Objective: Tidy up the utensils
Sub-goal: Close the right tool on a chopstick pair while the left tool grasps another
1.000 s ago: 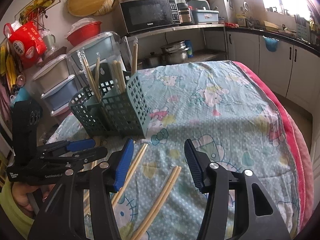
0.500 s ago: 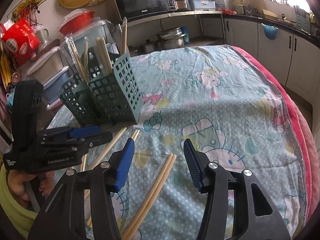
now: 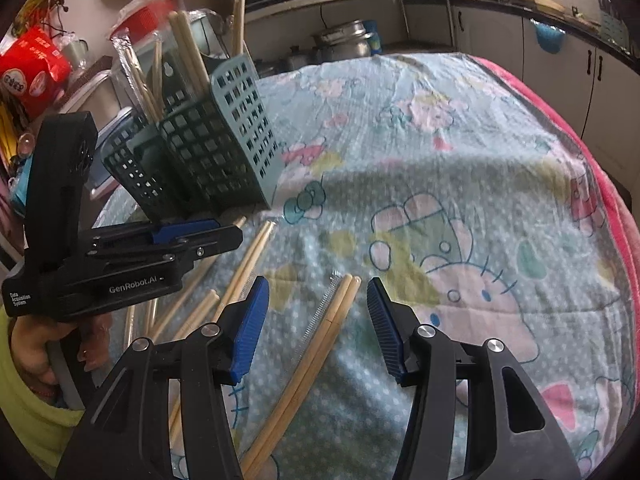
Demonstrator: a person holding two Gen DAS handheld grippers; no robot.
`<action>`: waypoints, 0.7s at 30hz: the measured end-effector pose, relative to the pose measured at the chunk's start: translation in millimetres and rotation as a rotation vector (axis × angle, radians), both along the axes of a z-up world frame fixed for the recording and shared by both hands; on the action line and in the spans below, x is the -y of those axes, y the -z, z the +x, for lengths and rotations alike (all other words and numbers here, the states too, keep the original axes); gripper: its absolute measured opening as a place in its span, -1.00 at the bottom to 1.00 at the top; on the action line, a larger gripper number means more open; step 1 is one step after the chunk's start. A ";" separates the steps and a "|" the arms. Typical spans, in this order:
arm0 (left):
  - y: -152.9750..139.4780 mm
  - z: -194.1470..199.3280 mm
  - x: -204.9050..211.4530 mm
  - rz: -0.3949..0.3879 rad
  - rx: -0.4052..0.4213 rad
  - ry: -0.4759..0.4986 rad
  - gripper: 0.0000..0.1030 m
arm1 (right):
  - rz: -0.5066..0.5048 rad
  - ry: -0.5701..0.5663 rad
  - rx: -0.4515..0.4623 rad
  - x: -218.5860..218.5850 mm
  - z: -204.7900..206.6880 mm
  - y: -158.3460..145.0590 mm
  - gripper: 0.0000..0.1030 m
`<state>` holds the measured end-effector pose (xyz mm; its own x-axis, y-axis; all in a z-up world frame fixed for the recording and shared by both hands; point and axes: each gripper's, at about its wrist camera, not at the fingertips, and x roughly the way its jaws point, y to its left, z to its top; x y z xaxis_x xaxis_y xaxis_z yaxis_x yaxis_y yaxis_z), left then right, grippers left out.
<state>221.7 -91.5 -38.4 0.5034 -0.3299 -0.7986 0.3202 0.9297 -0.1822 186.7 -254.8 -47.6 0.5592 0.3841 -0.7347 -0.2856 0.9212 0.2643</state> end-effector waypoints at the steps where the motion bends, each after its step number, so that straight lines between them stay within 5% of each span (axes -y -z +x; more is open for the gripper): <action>1: 0.8 1.3 1.0 0.005 -0.001 -0.001 -0.42 | 0.005 0.002 -0.007 0.7 1.0 1.5 -0.05; 9: 4.7 8.3 8.9 0.037 0.003 -0.002 -0.42 | 0.019 0.024 -0.050 0.5 8.9 12.2 -0.08; 21: 11.8 9.5 17.8 0.067 0.033 -0.010 -0.61 | -0.049 0.077 -0.053 -1.5 14.2 19.0 -0.51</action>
